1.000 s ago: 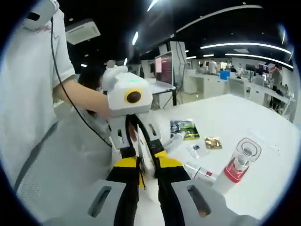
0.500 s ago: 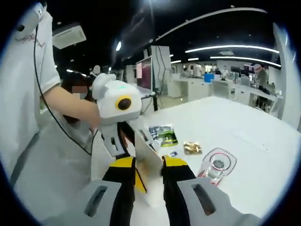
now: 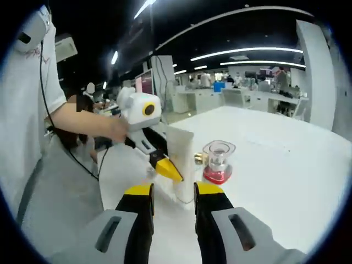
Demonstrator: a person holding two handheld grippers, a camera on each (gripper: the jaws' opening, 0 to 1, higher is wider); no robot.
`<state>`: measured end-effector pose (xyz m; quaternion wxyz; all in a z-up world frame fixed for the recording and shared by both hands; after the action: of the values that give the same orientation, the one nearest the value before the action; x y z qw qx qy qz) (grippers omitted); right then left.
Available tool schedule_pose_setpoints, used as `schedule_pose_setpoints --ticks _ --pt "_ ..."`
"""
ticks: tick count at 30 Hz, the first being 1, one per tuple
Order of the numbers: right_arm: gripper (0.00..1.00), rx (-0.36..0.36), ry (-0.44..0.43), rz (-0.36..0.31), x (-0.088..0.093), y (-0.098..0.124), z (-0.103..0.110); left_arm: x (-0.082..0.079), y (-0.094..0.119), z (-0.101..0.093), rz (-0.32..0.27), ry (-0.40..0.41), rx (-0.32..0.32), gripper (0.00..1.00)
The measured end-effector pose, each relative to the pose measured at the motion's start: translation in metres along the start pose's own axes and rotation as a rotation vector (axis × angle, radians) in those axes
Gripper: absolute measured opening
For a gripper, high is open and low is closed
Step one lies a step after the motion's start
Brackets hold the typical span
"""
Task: Arrange the skincare products in the storage area until every visible bottle or jar stands upright without overlapping.
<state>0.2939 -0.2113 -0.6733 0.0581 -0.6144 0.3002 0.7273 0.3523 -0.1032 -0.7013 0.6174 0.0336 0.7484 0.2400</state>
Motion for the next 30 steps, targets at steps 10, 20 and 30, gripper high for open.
schedule_pose_setpoints --ticks 10,20,30 --pt "0.30 0.052 -0.081 0.027 0.028 0.012 0.000 -0.002 -0.008 0.025 -0.019 -0.026 0.013 0.13" --pt "0.34 0.041 -0.102 0.038 0.032 0.008 0.005 0.001 -0.008 0.028 -0.034 0.007 0.021 0.15" --pt "0.35 0.046 -0.105 0.039 0.031 0.010 0.006 0.001 -0.010 0.024 -0.041 0.062 0.029 0.16"
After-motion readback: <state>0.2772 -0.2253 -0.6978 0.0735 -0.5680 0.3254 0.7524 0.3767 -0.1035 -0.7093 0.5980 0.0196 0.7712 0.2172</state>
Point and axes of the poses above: the point that each gripper's makers call its tool centre point, and the gripper's own axes: y roughly backward along the fingers, z roughly to its left, x roughly out of its underside, the point moved 4 cm from there along y, roughly backward along the fingers, and after that the axes turned 3 degrees about y, right-handed, at the moved point
